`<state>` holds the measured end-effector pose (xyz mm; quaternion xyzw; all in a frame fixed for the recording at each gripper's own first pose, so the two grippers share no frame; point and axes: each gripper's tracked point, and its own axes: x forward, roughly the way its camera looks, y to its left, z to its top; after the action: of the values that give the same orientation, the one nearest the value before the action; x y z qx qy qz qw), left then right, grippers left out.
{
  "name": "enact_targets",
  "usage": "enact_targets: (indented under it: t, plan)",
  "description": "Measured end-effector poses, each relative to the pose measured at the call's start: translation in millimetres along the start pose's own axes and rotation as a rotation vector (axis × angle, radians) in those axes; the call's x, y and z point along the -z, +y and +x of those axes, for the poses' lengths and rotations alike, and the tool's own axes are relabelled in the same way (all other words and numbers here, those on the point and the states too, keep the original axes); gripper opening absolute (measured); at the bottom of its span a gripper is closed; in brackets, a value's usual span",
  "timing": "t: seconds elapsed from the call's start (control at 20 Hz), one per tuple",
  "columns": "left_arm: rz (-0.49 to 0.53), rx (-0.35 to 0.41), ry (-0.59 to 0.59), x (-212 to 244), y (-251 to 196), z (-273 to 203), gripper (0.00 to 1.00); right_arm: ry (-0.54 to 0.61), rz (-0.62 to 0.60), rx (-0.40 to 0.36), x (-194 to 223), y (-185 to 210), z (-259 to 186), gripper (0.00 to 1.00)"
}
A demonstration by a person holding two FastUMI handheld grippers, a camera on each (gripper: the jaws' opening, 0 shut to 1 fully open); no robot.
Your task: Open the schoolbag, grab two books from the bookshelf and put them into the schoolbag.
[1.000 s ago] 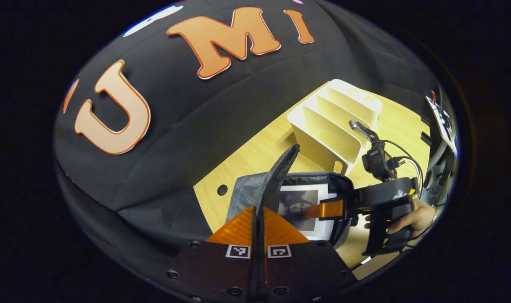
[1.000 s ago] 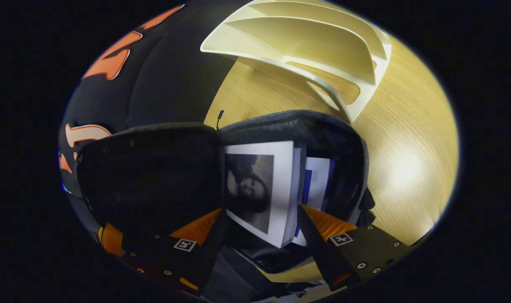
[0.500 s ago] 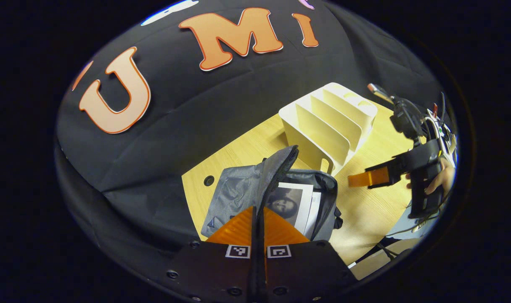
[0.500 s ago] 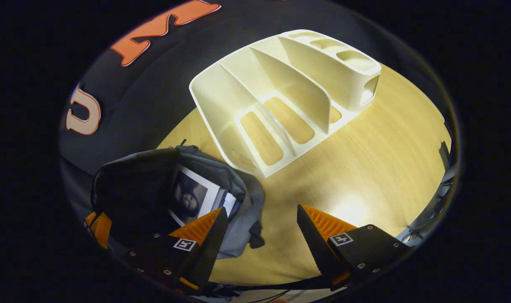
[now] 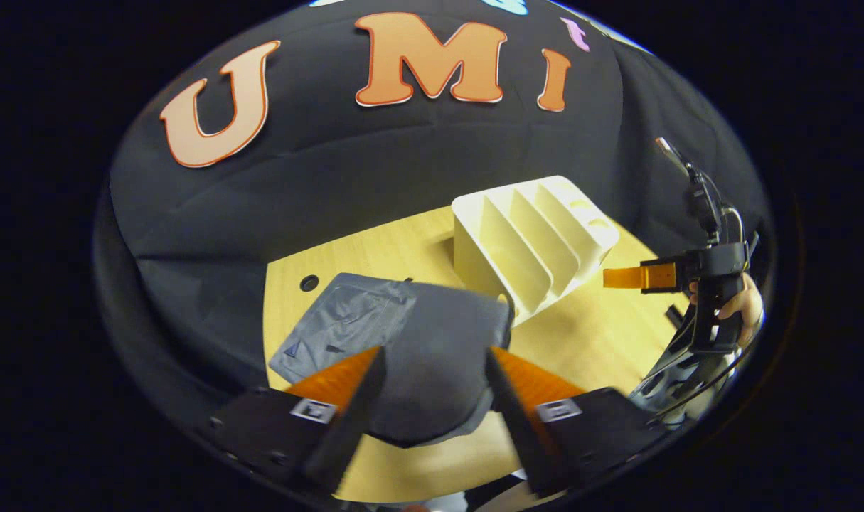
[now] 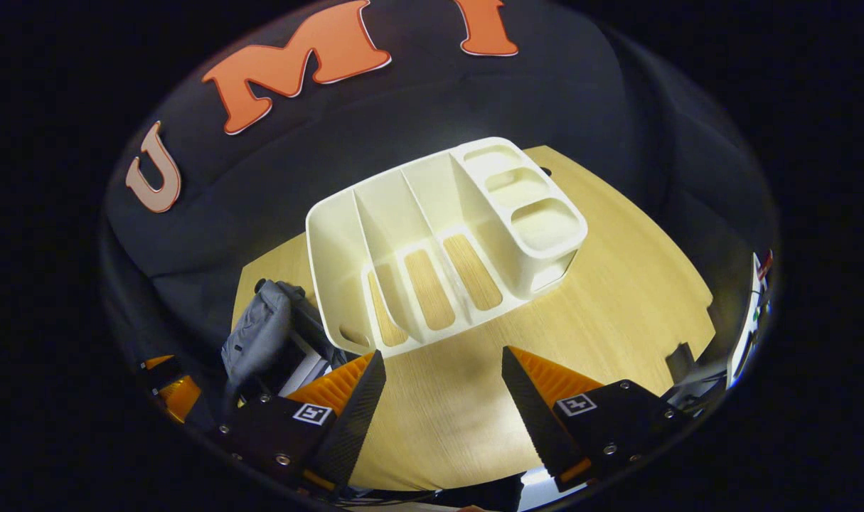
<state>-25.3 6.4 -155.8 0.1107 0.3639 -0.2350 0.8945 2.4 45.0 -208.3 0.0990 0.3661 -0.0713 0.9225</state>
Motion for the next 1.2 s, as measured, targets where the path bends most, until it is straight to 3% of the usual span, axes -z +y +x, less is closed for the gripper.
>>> enact_targets:
  t: [0.05, 0.2, 0.55, 0.7, 0.85, 1.1, 1.2]
  plan:
    - [-0.006, -0.019, -0.024, -13, -3, 0, 1.00, -0.022, -0.019, -0.003, -9, -2, -4, 0.98]
    - [-0.003, -0.132, -0.166, -55, 5, -4, 0.98, -0.140, -0.091, -0.038, -47, 2, -23, 0.98]
    - [-0.071, -0.208, -0.525, -145, -14, -23, 0.98, -0.622, -0.175, -0.090, -168, 11, -120, 0.98]
    - [-0.094, -0.256, -0.643, -172, -14, -38, 0.98, -0.775, -0.188, -0.095, -194, 17, -160, 0.97]
    - [-0.117, -0.301, -0.732, -183, -12, -55, 0.98, -0.826, -0.215, -0.117, -195, 17, -166, 0.97]
    - [-0.155, -0.328, -0.721, -175, -17, -48, 0.98, -0.792, -0.242, -0.103, -184, 6, -149, 0.97]
    - [-0.160, -0.335, -0.716, -176, -19, -46, 1.00, -0.769, -0.217, -0.130, -175, 0, -143, 0.97]
